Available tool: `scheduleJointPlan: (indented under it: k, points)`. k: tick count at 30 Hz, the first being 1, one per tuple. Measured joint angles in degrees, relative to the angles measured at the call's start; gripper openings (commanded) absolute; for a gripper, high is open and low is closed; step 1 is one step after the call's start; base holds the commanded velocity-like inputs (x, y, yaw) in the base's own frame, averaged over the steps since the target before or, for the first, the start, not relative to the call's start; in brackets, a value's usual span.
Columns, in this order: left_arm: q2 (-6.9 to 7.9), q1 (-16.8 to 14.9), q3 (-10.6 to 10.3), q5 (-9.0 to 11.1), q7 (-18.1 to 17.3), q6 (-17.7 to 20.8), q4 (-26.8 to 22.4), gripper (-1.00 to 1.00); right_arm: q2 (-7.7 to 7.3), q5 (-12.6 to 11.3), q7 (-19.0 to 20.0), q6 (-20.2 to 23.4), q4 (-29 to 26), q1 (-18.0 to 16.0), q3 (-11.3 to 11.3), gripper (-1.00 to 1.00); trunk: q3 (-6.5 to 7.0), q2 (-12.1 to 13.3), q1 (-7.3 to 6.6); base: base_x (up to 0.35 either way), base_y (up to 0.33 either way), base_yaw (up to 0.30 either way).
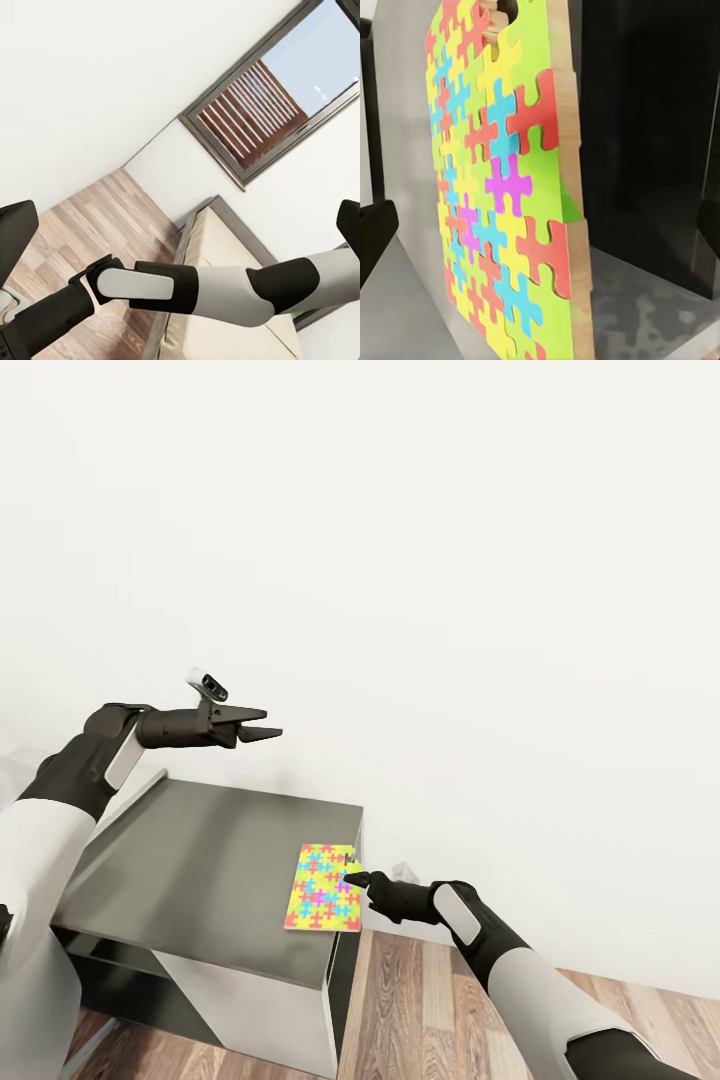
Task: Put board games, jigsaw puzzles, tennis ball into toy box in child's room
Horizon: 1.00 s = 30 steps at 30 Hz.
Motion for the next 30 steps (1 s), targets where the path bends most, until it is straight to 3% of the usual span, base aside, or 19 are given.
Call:
scheduleJointPlan:
  k: [12,30]
  points:
    - [0.04,-0.01,0.04,0.74,0.01,0.0,0.0,1.0,-0.01,-0.04,-2.41,0.08,0.01,0.01,0.0,1.0,0.0,0.0,-0.01,0.017,0.032,0.0]
    - [0.04,0.0,0.03,0.8,0.0,0.0,0.0,1.0,0.0,0.0,-2.59,0.09,0.01,0.0,-0.01,1.0,0.0,0.0,0.0,0.008,0.013,0.0]
